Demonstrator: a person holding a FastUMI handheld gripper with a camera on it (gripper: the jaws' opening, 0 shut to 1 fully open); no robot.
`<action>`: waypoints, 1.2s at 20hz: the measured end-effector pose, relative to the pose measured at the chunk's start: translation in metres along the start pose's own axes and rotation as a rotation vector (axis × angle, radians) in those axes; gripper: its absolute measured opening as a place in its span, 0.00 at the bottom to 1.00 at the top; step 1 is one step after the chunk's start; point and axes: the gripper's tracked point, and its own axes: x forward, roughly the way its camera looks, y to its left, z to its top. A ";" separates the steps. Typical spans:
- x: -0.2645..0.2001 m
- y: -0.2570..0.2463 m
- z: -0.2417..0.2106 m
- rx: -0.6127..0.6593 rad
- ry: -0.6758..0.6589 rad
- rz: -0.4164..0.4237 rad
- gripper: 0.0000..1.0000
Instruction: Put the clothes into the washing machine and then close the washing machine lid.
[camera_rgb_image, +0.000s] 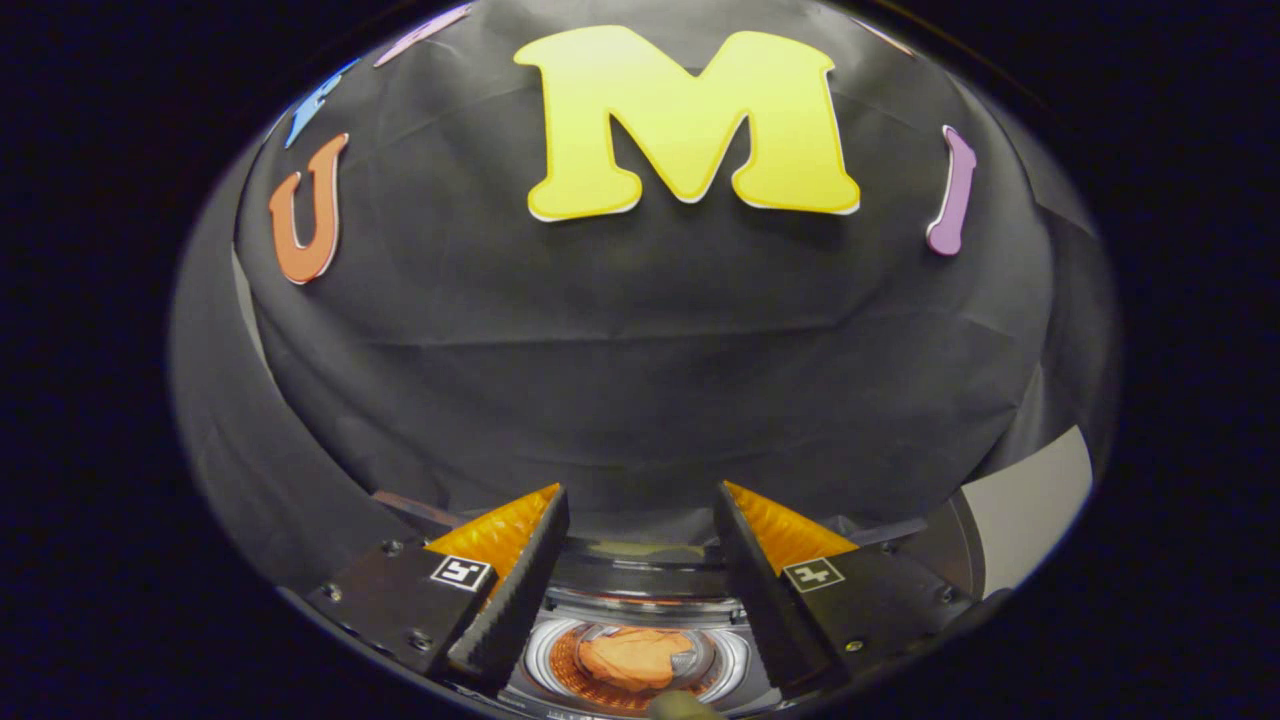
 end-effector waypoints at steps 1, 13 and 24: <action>0.004 0.000 -0.002 0.004 0.001 -0.011 0.91; 0.009 0.000 -0.012 0.000 -0.132 -0.056 0.94; -0.021 0.003 -0.030 -0.030 -0.218 -0.024 0.94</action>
